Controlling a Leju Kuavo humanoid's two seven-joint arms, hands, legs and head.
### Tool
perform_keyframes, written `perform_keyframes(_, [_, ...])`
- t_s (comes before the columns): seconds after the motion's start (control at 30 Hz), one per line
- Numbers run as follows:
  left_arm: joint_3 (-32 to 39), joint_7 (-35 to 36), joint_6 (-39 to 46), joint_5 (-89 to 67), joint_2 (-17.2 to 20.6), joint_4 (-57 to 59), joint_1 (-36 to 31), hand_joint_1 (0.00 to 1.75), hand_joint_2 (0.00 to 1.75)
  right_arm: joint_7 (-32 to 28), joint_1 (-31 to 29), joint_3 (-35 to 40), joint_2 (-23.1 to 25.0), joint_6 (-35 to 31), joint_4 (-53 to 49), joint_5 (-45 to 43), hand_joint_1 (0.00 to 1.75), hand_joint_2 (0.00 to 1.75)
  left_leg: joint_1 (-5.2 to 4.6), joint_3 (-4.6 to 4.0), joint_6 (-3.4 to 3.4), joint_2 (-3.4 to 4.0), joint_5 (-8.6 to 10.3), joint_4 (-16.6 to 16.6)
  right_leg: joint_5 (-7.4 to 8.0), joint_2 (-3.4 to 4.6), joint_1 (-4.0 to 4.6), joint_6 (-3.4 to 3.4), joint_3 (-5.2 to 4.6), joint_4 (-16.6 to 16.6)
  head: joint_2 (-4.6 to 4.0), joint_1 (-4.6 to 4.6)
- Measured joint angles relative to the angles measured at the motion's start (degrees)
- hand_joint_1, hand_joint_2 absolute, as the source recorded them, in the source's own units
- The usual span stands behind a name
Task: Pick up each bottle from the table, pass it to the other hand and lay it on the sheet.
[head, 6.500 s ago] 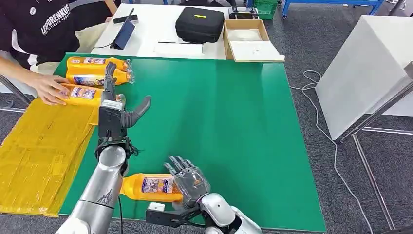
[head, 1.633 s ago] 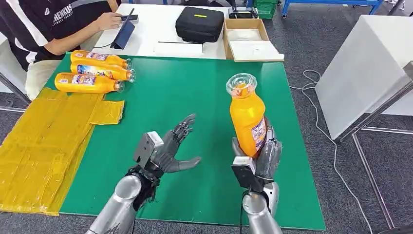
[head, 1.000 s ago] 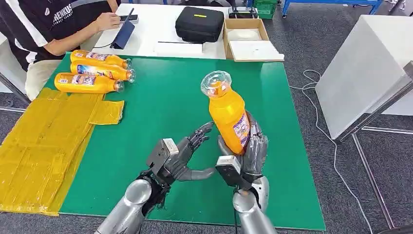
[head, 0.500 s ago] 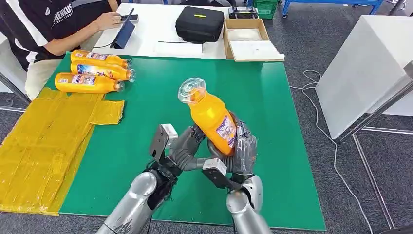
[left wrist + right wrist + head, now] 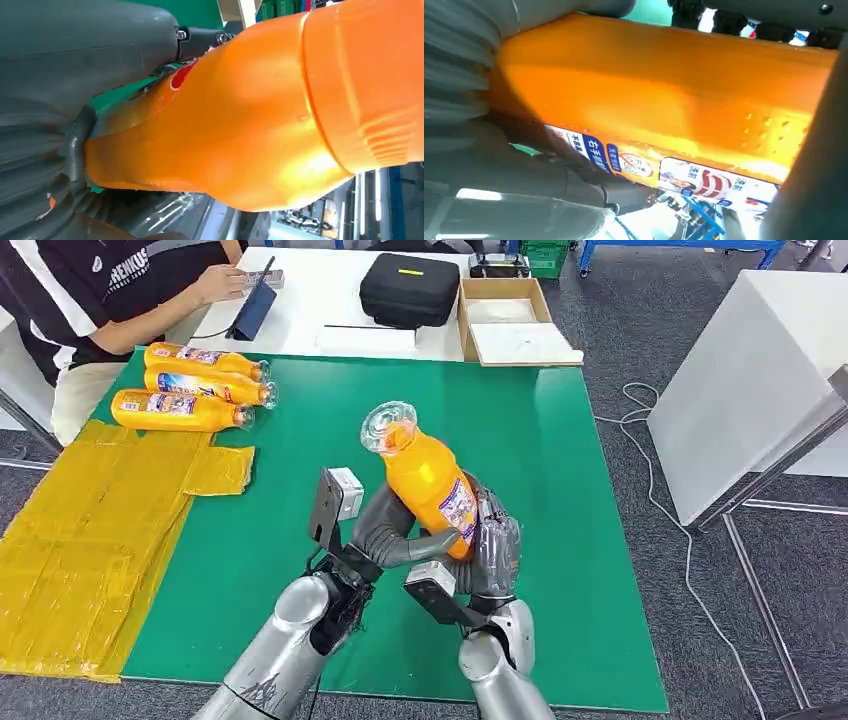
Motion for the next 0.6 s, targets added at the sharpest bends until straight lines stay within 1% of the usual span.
perform_keyframes(0.27, [0.0, 0.2, 0.3, 0.3, -0.2, 0.0, -0.2, 0.0, 1.75, 0.2, 0.0, 0.1, 0.0, 0.0, 0.2, 0.0, 1.75, 1.75, 0.0, 0.0, 0.0, 0.0, 0.0, 0.0, 0.0, 0.0, 0.0, 0.0, -0.01, 0.0, 0.0, 0.0])
perform_keyframes(0.6, [-0.4, 1.4, 0.2, 2.2, -1.2, 0.2, -0.6, 0.0, 1.75, 1.6, 0.0, 0.5, 0.0, 0.0, 0.2, -0.4, 1.75, 1.75, -0.01, 0.0, 0.0, 0.01, 0.0, 0.0, 0.0, 0.0, 0.0, 0.01, -0.02, 0.0, 0.0, 0.0])
